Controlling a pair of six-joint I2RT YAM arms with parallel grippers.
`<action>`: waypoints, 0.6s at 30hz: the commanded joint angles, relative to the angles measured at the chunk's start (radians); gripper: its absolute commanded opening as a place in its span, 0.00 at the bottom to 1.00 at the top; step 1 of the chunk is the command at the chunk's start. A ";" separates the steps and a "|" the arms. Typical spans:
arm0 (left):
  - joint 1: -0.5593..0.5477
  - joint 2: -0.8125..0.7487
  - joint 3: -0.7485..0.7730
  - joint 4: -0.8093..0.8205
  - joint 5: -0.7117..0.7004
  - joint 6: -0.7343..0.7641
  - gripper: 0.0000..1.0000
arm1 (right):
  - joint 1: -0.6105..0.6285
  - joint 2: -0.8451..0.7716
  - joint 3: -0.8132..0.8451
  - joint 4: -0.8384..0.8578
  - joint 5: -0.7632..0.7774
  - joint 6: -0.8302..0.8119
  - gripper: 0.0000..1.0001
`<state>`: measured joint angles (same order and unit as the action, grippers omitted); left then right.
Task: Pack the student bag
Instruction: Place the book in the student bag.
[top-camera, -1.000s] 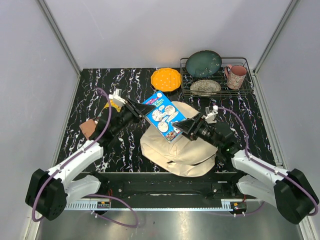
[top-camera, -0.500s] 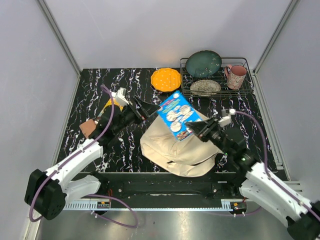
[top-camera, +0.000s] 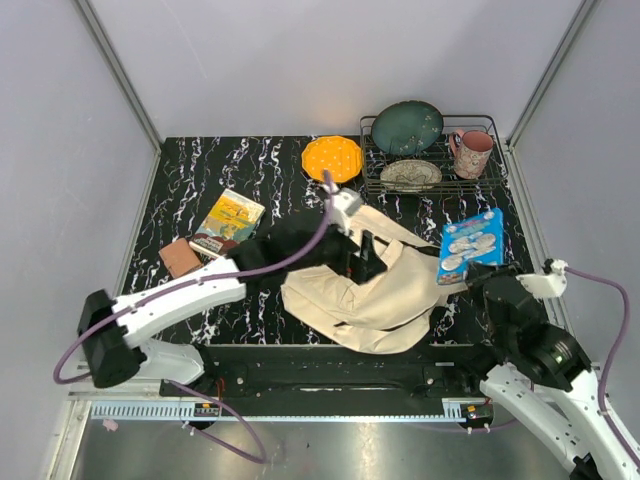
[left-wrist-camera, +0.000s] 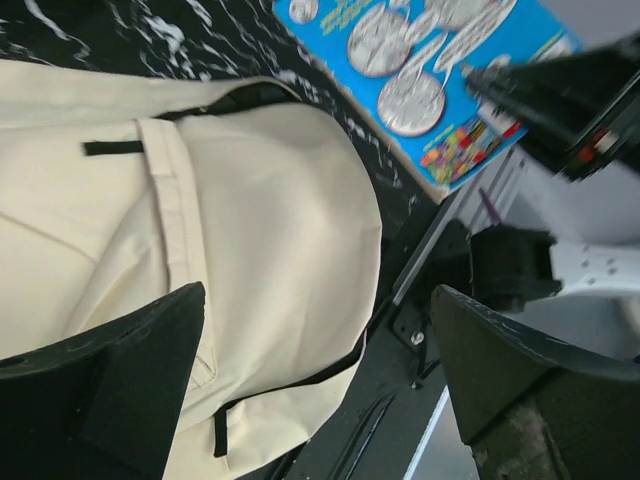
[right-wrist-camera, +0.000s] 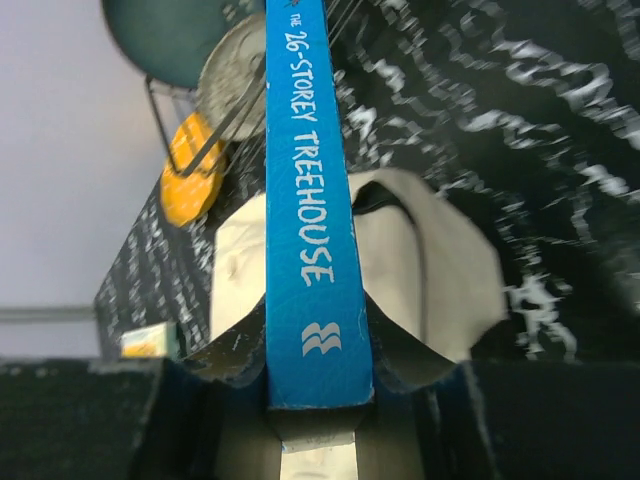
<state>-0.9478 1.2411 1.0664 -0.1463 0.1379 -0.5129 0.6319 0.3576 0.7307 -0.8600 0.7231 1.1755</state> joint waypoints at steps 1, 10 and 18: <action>-0.124 0.167 0.167 -0.159 -0.116 0.175 0.99 | -0.001 -0.029 0.156 -0.221 0.269 0.073 0.00; -0.241 0.475 0.415 -0.246 -0.100 0.183 0.99 | -0.001 -0.092 0.271 -0.454 0.375 0.170 0.00; -0.261 0.636 0.543 -0.239 -0.035 0.186 0.97 | -0.001 -0.138 0.283 -0.455 0.329 0.150 0.00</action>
<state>-1.1995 1.8317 1.5150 -0.4030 0.0734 -0.3431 0.6319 0.2283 0.9760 -1.3407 0.9974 1.2964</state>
